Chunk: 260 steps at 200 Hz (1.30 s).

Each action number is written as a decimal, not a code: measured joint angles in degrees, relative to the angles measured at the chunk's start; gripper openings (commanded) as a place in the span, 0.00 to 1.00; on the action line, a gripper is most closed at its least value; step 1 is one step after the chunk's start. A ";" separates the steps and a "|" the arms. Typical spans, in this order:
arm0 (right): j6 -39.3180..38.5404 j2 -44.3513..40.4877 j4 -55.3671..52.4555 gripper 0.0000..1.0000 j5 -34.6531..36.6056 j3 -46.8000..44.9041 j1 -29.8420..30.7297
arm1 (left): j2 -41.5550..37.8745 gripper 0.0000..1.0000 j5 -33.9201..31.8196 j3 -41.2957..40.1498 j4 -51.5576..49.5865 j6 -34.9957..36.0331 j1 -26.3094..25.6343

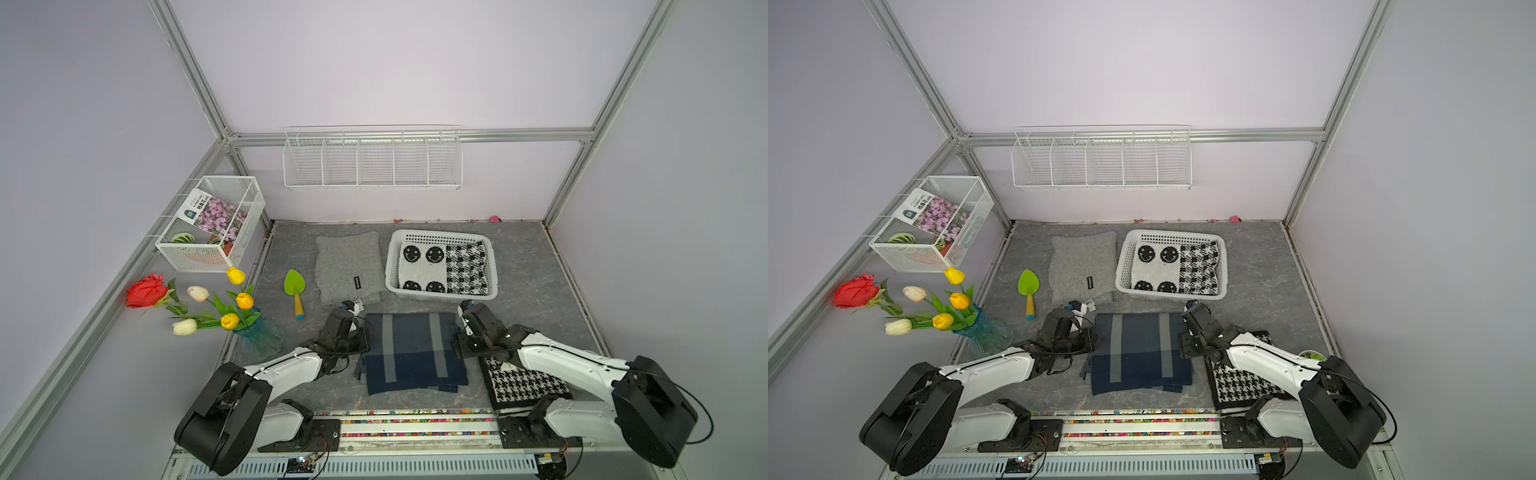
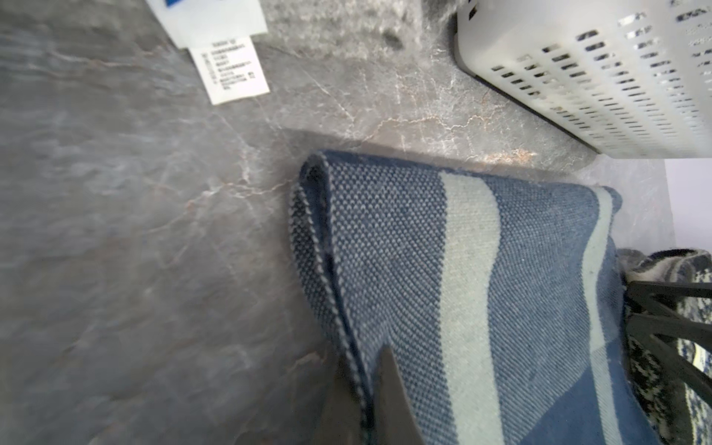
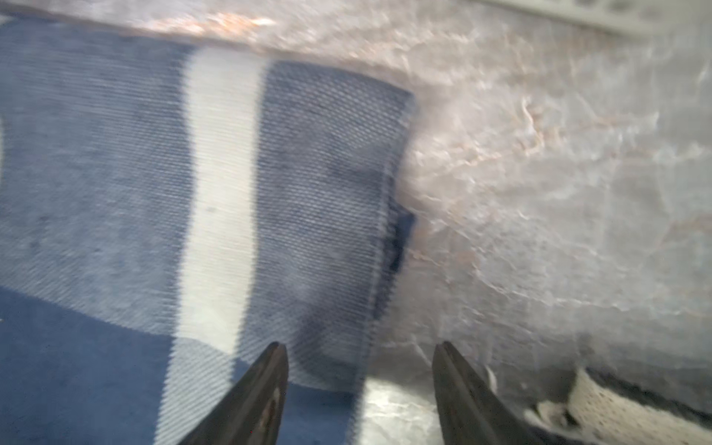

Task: Put the folded scarf in the basket
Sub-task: Pick up the scarf at the center of the board.

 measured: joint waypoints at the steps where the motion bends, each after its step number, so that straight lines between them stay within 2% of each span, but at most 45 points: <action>1: 0.00 0.02 0.00 0.66 -0.20 -0.04 -0.11 | 0.00 0.00 0.00 0.00 0.00 -0.09 0.00; 20: 0.17 1.49 0.66 0.65 -2.73 -0.11 -0.83 | 0.35 0.06 0.07 0.00 0.00 -0.31 0.00; 40: 0.20 3.58 2.19 0.65 -5.35 0.24 -0.85 | 0.81 0.21 0.09 0.00 0.09 -0.57 0.02; 51: 0.17 4.50 3.32 0.65 -6.80 0.57 -0.85 | 0.81 0.34 0.09 -0.02 0.07 -0.42 0.07; 60: 0.15 5.27 4.26 0.65 -7.78 0.87 -0.92 | 0.79 0.40 0.39 0.04 0.50 -0.90 0.15; 77: 0.15 6.84 6.40 0.62 -9.97 1.42 -0.98 | 1.03 0.48 0.59 0.26 1.14 -0.46 0.11; 89: 0.13 8.07 7.85 0.60 -11.47 1.92 -1.01 | 1.64 0.49 0.87 0.46 2.12 -0.70 0.11; 105: 0.20 9.18 9.25 0.58 -12.96 2.32 -1.01 | 3.80 0.44 1.53 1.38 3.78 -0.68 0.11; 115: 0.13 9.49 9.81 0.56 -13.49 2.34 -1.01 | 5.29 0.37 2.08 1.97 4.90 -0.61 0.17; 129: 0.07 10.01 10.60 0.52 -14.36 2.34 -1.03 | 7.02 0.21 2.78 2.45 6.03 -0.83 0.35; 142: -0.04 10.88 11.63 0.44 -15.41 2.47 -1.05 | 8.15 0.05 3.65 2.49 6.67 -0.79 0.46; 147: 0.22 11.28 11.91 0.37 -15.74 2.60 -1.07 | 8.44 0.00 3.98 2.51 6.80 -0.26 0.46; 163: -0.31 12.98 13.31 0.14 -17.18 3.02 -1.18 | 8.98 0.00 5.11 2.58 7.43 -0.46 0.61; 181: 0.07 13.64 14.05 0.00 -18.08 2.99 -1.31 | 9.03 0.00 5.57 2.58 7.52 -0.33 0.63; 260: -0.07 4.66 11.82 0.00 -17.18 -1.88 -1.27 | 3.74 0.00 8.02 0.52 5.27 -0.48 -0.09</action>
